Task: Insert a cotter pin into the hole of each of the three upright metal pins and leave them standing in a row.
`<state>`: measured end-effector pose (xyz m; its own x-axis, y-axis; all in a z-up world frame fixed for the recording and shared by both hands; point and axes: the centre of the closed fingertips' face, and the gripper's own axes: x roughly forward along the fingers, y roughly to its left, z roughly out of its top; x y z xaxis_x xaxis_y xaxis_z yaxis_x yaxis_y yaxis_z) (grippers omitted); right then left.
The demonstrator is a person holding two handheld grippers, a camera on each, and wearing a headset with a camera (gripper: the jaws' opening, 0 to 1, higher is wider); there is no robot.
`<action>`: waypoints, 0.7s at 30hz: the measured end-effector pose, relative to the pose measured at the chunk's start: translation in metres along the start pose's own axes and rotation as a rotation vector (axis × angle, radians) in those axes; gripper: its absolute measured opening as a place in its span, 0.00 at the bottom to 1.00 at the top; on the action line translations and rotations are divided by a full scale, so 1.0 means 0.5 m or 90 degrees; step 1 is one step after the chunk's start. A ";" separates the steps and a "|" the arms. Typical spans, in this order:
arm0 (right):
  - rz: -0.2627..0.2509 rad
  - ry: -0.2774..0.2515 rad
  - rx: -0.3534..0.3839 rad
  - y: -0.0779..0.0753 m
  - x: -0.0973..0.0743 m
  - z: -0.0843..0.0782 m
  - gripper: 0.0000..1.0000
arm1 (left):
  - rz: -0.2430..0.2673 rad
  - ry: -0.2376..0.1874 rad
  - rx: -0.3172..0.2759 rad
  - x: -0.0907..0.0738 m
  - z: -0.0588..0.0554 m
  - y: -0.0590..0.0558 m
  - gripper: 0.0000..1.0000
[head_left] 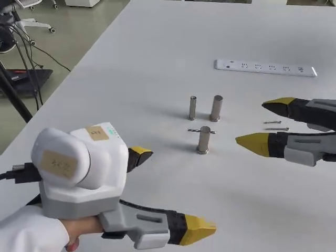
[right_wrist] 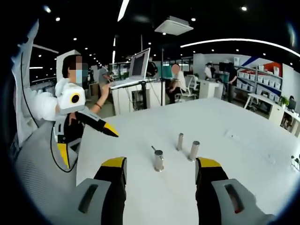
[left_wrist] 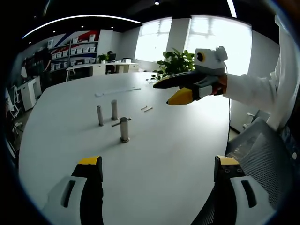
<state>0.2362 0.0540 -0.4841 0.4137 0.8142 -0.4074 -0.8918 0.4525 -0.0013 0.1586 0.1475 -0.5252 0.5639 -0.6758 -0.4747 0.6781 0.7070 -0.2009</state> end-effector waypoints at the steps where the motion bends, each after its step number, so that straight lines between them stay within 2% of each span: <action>1: -0.001 0.003 0.010 0.003 -0.006 -0.005 0.58 | 0.000 0.002 -0.001 0.000 0.000 0.002 0.99; 2: -0.001 0.007 0.024 0.006 -0.012 -0.010 0.60 | 0.001 0.006 0.001 0.000 -0.001 0.002 0.99; 4: -0.009 0.005 0.035 0.011 -0.029 -0.019 0.64 | 0.006 0.022 0.029 -0.001 -0.007 0.007 0.99; 5: -0.015 0.006 0.044 0.013 -0.040 -0.026 0.65 | 0.005 0.020 0.026 -0.001 -0.006 0.006 0.99; 6: -0.020 0.006 0.052 0.000 -0.050 -0.034 0.67 | 0.004 0.019 0.023 -0.002 -0.006 0.007 0.99; 7: -0.029 0.006 0.062 -0.001 -0.061 -0.041 0.69 | 0.004 0.015 0.019 -0.003 -0.005 0.008 0.99; 13: -0.065 0.018 0.108 0.010 -0.114 -0.073 0.76 | 0.011 0.009 0.010 -0.012 -0.006 0.022 0.99; 21: -0.100 0.017 0.150 0.005 -0.155 -0.112 0.88 | 0.030 -0.009 -0.007 -0.029 0.007 0.052 0.99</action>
<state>0.1917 -0.0281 -0.5035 0.5361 0.7188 -0.4427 -0.7483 0.6473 0.1448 0.1697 0.1747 -0.5204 0.6015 -0.6450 -0.4714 0.6459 0.7399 -0.1881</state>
